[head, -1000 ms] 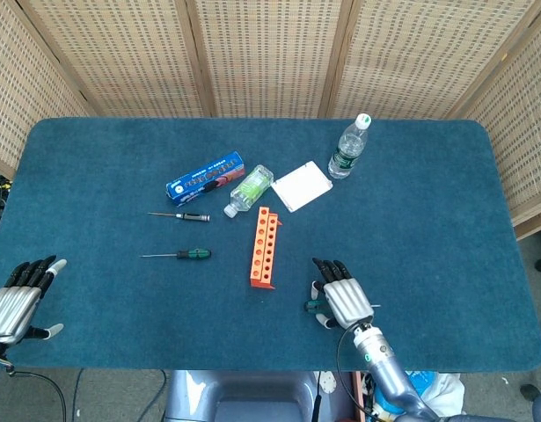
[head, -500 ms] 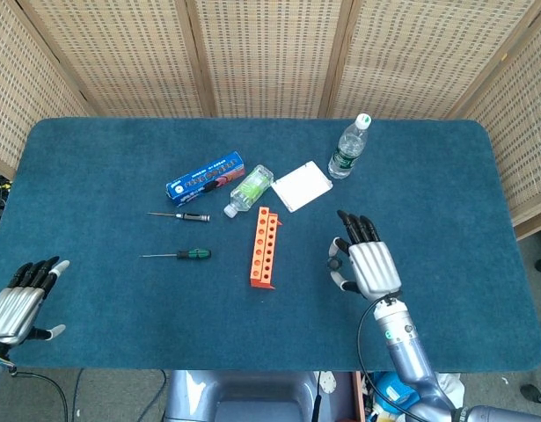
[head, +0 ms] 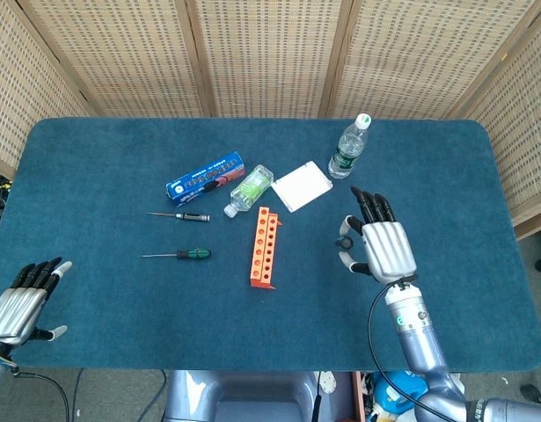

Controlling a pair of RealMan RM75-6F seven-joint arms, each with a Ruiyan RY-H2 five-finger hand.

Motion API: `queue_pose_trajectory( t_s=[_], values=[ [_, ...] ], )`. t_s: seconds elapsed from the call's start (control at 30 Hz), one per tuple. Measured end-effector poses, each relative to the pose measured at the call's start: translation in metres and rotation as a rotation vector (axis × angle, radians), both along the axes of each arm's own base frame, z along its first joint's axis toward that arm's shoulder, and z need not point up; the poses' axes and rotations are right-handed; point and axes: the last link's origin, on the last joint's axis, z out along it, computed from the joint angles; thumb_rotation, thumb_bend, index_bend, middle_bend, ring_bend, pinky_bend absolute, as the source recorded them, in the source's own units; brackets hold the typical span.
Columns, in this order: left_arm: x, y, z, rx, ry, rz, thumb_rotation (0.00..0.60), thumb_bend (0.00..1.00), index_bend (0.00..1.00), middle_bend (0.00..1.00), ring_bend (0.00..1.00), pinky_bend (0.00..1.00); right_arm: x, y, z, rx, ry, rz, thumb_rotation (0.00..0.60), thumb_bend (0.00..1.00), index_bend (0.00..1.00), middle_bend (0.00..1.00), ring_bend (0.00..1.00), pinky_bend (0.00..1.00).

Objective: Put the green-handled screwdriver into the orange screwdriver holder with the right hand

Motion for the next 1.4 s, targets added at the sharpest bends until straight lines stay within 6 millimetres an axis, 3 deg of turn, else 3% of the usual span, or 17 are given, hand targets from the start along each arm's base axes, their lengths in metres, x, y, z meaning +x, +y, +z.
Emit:
queue_pose_trajectory(
  t_s=[0.8,1.4],
  values=[
    [0.001,-0.001,0.001,0.005,-0.007,-0.016,0.6,0.05,0.03,0.0,0.0,0.0,0.067,-0.015,0.021,-0.001,0.052,0.072,0.6,0.27,0.61,0.01,0.0,0.0],
    [-0.002,0.003,-0.003,-0.012,-0.005,0.0,0.6,0.06,0.03,0.0,0.0,0.0,0.096,-0.027,0.031,0.052,0.123,0.012,0.6,0.27,0.61,0.01,0.0,0.0]
  ],
)
